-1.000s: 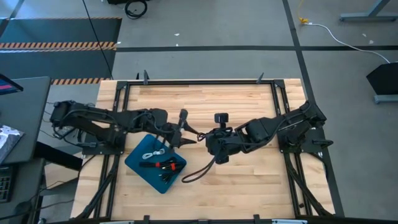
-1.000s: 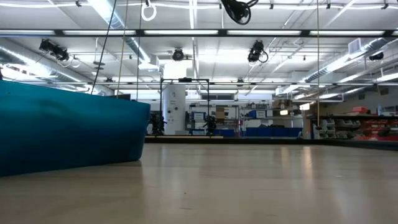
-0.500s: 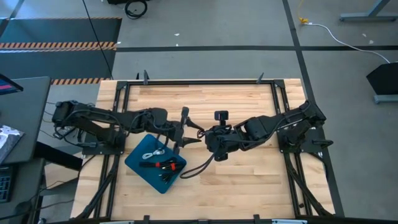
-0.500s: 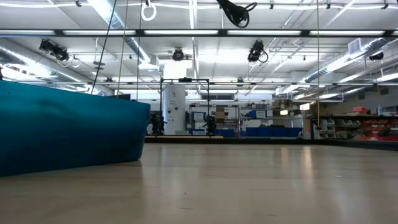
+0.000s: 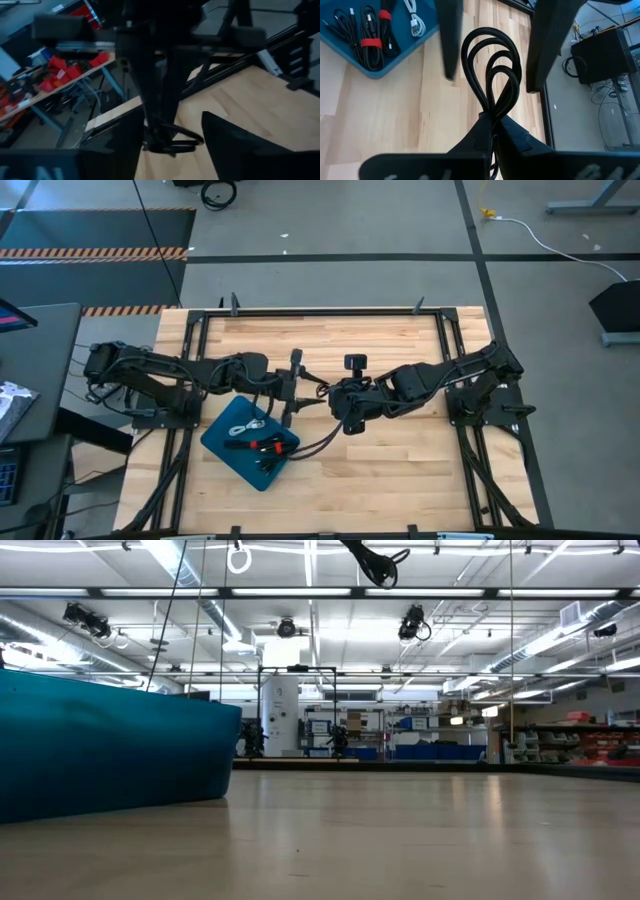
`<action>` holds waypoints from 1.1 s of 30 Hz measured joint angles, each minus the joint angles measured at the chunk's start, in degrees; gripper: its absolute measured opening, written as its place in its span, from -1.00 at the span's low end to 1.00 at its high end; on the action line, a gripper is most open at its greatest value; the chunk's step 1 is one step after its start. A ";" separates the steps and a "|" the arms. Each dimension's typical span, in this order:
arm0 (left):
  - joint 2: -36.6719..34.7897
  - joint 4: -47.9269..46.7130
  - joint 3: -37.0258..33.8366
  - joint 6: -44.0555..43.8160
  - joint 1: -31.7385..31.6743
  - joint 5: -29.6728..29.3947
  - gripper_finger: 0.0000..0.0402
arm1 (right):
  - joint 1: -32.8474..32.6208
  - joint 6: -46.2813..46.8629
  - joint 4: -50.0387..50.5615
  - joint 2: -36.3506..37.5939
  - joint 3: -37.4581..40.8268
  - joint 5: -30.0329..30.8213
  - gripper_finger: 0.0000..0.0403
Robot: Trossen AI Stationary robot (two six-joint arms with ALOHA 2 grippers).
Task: Pick and place USB-C Cables
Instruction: Put the black charger cable into the blue bin
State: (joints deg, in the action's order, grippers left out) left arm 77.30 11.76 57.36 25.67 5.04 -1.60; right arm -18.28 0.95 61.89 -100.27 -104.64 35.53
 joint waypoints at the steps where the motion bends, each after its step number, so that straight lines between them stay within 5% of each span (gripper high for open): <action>1: 0.00 -0.18 0.00 -0.18 0.00 -0.90 -0.04 | 0.00 -0.01 0.01 0.00 0.00 0.01 -0.91; 17: -0.05 -2.70 0.07 -1.05 -1.32 -1.82 -0.84 | 0.04 -0.47 0.31 -0.02 0.09 -0.79 -0.82; 27: 0.04 -9.47 -0.03 -0.82 -1.75 -5.45 -0.84 | -0.12 1.03 0.82 -0.02 0.07 -2.42 -0.39; 33: -1.28 -18.81 -0.04 -0.95 -1.67 -10.70 -0.81 | -0.14 13.38 13.14 -0.02 0.14 -7.98 -0.13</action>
State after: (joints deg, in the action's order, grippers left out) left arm 76.01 -7.05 57.32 24.72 3.37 -12.31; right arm -18.42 14.33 75.03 -100.29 -104.51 27.54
